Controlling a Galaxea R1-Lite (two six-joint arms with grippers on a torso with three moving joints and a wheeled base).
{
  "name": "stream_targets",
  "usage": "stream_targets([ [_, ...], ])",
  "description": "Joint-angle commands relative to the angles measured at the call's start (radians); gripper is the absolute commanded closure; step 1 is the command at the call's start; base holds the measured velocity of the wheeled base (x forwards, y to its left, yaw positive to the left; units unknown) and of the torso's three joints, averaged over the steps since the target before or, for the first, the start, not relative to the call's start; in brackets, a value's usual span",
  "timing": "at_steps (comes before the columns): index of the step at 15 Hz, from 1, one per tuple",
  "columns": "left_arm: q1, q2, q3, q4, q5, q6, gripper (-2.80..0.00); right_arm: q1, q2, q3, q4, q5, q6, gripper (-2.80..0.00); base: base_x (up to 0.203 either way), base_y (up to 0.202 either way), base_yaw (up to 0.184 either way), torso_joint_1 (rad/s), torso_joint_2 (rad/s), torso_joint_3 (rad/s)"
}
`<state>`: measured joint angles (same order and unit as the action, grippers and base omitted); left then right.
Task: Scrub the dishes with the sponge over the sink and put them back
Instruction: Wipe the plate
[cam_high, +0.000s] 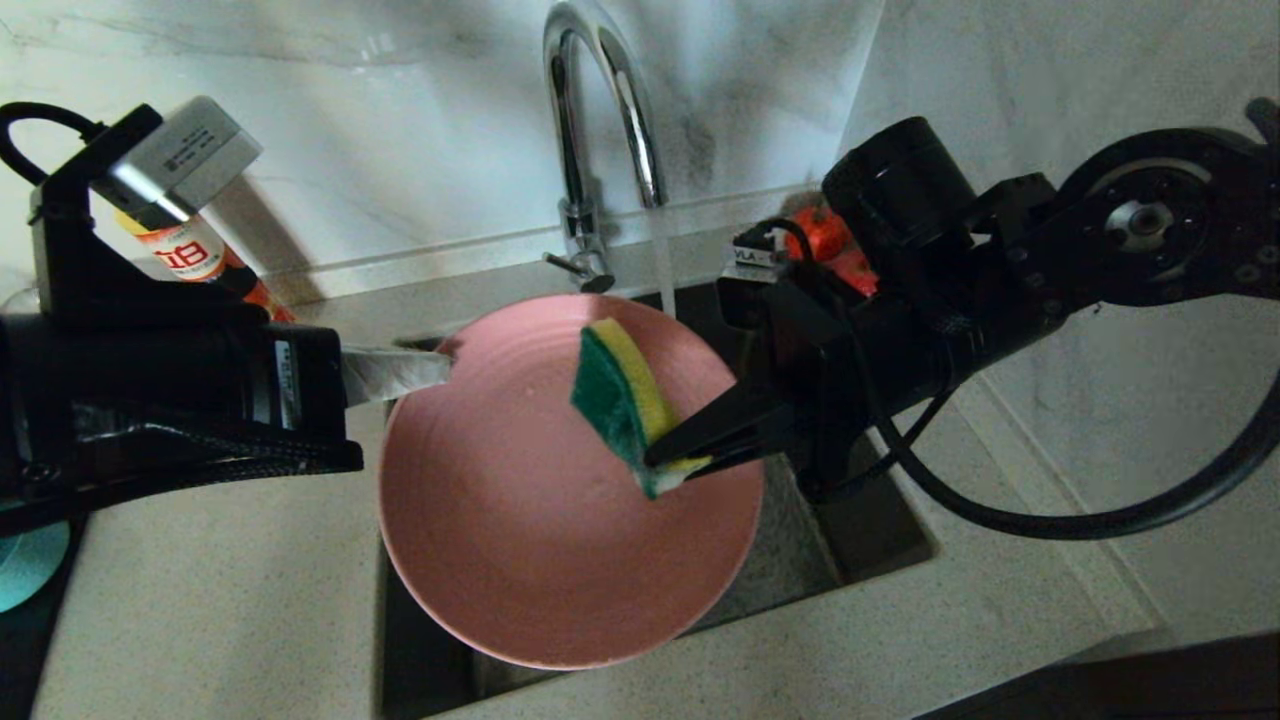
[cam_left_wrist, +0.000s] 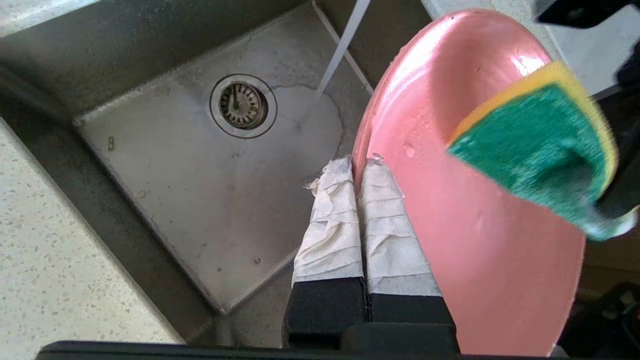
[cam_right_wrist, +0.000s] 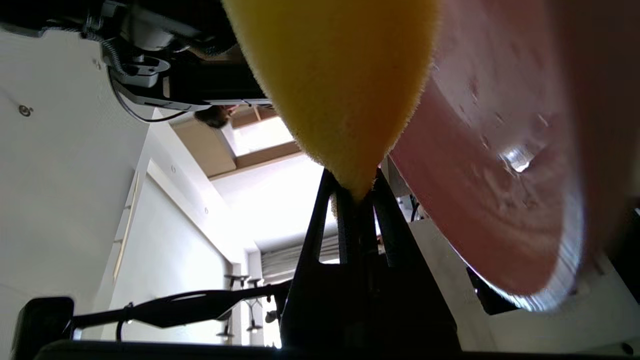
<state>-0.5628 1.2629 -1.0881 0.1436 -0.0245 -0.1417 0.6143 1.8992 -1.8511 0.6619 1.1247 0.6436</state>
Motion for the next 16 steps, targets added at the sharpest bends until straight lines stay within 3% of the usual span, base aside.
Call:
stream_targets([
  [1,0.0,-0.006,-0.003,0.001,0.0,-0.001,0.0,-0.022,-0.041,0.019,0.004,0.007,0.003,0.0,0.0,0.0,0.0,0.0,0.0,0.0],
  [16,0.0,-0.01,0.004,0.002,0.0,-0.001,0.0,-0.142,-0.269,0.168,0.002,0.011,-0.003,0.0,0.0,0.0,0.0,0.0,0.0,0.0],
])
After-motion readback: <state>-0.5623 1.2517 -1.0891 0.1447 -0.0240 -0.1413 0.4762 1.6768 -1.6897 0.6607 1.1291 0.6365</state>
